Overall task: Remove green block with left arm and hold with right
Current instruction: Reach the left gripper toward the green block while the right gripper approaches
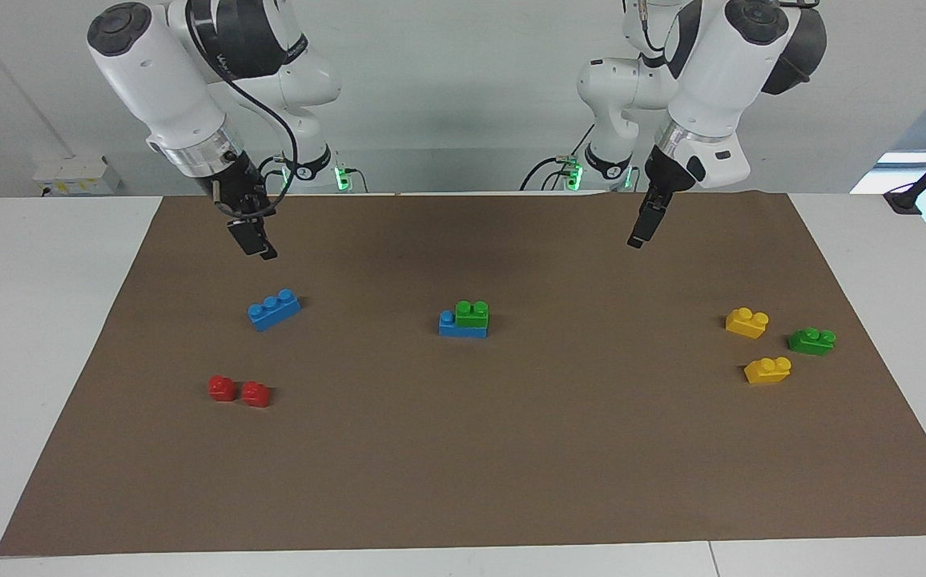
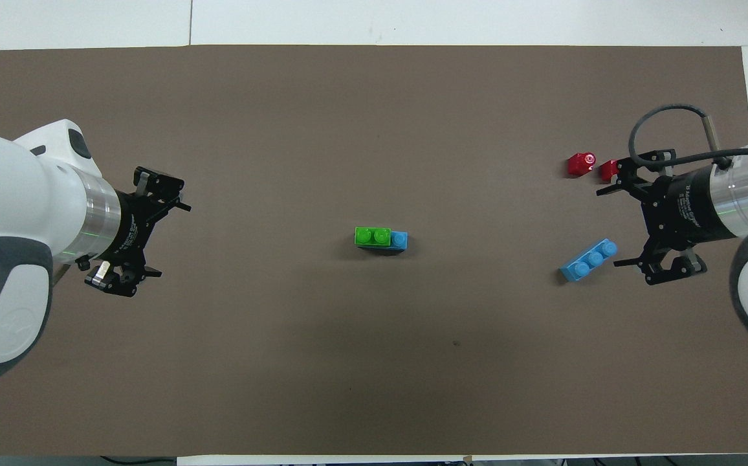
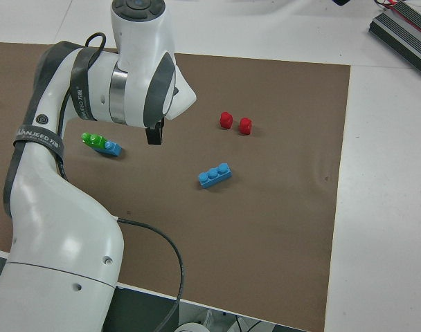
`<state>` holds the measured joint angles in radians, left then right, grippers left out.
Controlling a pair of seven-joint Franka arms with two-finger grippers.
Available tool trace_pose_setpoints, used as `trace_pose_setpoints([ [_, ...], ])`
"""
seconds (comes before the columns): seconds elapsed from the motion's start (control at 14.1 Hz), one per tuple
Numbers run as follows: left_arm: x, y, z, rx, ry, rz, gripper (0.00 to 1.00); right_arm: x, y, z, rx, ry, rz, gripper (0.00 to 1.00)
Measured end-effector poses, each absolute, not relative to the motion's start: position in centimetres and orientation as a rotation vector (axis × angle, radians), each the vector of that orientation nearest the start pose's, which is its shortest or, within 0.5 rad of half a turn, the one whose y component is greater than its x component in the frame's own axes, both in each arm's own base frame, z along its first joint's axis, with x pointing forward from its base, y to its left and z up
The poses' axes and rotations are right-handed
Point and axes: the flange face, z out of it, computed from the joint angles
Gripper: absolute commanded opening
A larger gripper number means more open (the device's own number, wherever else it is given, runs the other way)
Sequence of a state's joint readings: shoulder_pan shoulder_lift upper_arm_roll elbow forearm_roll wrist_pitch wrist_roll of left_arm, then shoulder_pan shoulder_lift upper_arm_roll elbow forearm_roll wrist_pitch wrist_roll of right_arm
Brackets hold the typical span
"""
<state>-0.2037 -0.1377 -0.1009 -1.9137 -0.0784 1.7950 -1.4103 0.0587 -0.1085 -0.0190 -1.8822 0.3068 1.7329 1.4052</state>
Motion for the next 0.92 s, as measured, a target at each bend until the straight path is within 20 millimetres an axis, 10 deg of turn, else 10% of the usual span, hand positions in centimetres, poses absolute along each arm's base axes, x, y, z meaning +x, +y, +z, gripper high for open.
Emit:
trace_pose_setpoints([
  [0.92, 45.7, -22.5, 50.9, -2.63, -1.881, 0.025, 1.0, 50.4, 5.5, 45.9, -2.082, 1.6, 0.602, 1.0],
])
